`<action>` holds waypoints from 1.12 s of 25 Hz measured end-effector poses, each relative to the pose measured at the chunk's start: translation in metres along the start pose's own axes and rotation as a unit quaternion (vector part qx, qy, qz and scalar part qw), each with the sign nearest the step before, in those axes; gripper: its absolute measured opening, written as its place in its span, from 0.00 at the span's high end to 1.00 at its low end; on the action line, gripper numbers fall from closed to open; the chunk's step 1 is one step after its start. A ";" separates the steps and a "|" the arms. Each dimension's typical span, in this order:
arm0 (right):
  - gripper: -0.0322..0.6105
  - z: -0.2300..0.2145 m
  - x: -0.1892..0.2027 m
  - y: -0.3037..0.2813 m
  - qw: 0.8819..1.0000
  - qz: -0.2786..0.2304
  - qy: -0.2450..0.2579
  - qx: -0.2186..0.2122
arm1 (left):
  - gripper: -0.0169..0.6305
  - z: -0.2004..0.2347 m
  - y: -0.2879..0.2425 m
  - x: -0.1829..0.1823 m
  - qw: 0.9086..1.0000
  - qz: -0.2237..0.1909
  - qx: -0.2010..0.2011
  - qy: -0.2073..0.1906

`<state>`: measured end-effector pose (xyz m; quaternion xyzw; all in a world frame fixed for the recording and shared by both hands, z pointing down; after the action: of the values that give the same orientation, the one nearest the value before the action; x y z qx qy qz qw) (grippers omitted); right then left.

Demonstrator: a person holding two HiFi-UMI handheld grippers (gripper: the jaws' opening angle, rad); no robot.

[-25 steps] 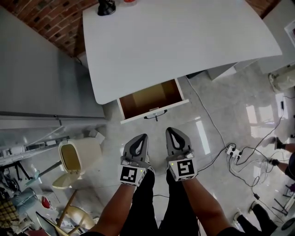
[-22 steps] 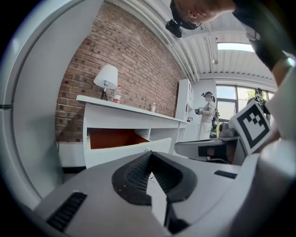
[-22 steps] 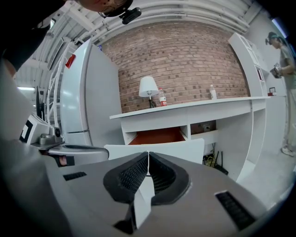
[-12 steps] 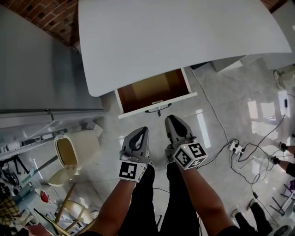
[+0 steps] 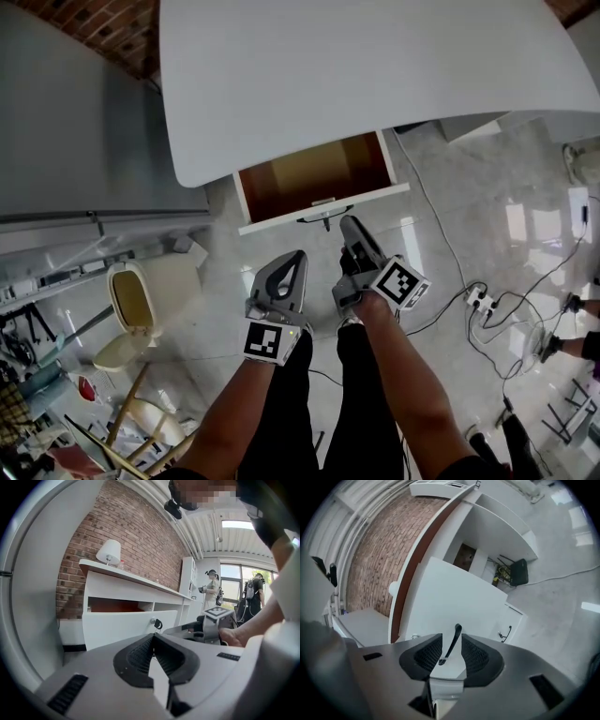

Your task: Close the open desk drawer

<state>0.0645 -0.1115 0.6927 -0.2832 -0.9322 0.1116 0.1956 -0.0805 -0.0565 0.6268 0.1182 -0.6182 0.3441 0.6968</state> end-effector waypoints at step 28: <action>0.88 -0.011 0.012 -0.026 0.995 -0.031 -0.081 -0.058 | 0.96 0.012 -0.004 0.017 0.999 0.026 -0.021 0.003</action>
<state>0.0475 -0.1250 0.7144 -0.2552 -0.9582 0.0736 0.1060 -0.0878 -0.0605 0.6466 0.0864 -0.6257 0.3498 0.6918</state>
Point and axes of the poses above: the fingertips, and each gripper's own axes: y backward along the fingers, z to its left, x out of its underside, the point moved 5 cm from there along y, backward along the fingers, and after that the axes turned 6 degrees about x, right-handed, at the moved point
